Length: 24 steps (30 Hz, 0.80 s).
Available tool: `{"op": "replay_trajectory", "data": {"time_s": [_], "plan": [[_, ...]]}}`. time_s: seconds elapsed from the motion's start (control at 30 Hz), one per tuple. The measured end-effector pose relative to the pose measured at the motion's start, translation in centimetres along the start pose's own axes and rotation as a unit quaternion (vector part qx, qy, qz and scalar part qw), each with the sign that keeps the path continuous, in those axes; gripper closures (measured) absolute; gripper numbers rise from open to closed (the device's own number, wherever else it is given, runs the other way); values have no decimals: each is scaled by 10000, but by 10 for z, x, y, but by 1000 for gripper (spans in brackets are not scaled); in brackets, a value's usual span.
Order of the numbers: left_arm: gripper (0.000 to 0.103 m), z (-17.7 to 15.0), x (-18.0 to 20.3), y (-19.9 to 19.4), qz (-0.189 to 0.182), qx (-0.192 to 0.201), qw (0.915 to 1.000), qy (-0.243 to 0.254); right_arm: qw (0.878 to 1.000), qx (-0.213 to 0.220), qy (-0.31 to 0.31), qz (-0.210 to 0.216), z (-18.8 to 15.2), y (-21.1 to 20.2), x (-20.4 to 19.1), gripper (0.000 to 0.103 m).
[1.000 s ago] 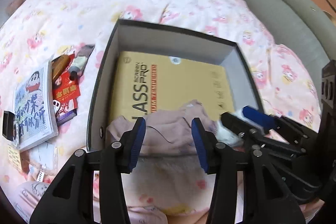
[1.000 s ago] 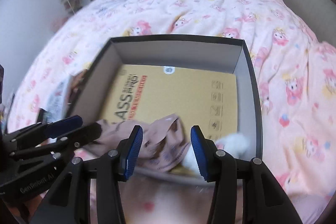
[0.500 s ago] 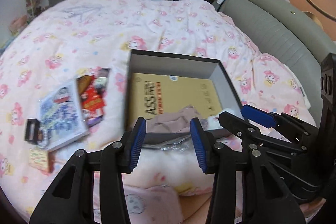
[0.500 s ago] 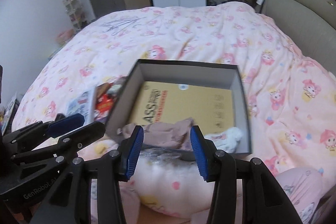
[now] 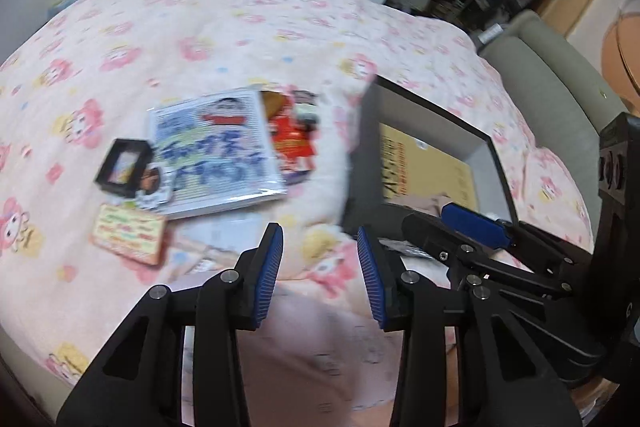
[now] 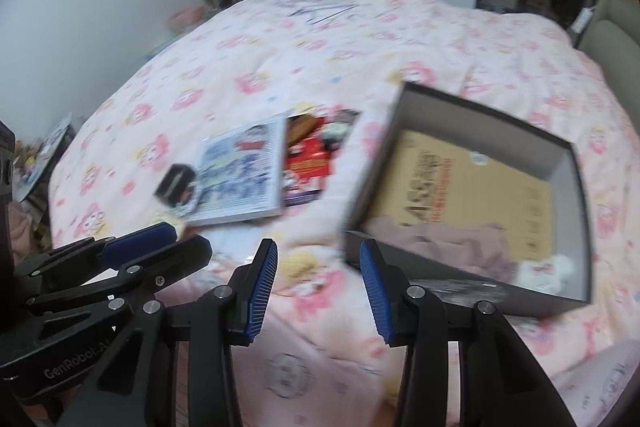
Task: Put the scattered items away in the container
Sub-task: 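Move the left gripper back toward the Shin-chan bead art card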
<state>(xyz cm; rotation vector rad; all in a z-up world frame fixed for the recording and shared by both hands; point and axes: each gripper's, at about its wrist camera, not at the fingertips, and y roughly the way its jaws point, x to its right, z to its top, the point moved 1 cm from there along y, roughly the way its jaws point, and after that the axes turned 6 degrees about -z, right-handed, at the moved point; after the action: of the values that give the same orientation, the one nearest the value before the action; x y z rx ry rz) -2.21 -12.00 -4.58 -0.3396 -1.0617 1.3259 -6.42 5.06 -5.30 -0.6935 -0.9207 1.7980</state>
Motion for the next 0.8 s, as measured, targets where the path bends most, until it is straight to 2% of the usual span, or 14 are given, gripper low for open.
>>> {"op": "replay_trajectory", "data": {"time_s": [0.1, 0.2, 0.33, 0.43, 0.67, 0.8], "plan": [[65, -1, -28, 1, 55, -13, 9996, -270, 9994, -140, -83, 291, 4, 19, -21, 63], [65, -2, -61, 8, -52, -136, 9982, -588, 9980, -376, -8, 514, 7, 44, -33, 63], [65, 1, -107, 14, 29, -232, 9958, -881, 9994, -213, 271, 4, 12, 65, -31, 63], [65, 2, -131, 28, -123, -383, 9940, -1018, 9989, -387, 252, 1, 17, 84, -32, 63], [65, 16, -149, 74, -540, -661, 9908, -1049, 9976, -691, 13, -89, 28, 124, -40, 63], [65, 27, -144, 92, -796, -788, 9901, -850, 9970, -761, -79, -70, 34, 142, -42, 63]]}}
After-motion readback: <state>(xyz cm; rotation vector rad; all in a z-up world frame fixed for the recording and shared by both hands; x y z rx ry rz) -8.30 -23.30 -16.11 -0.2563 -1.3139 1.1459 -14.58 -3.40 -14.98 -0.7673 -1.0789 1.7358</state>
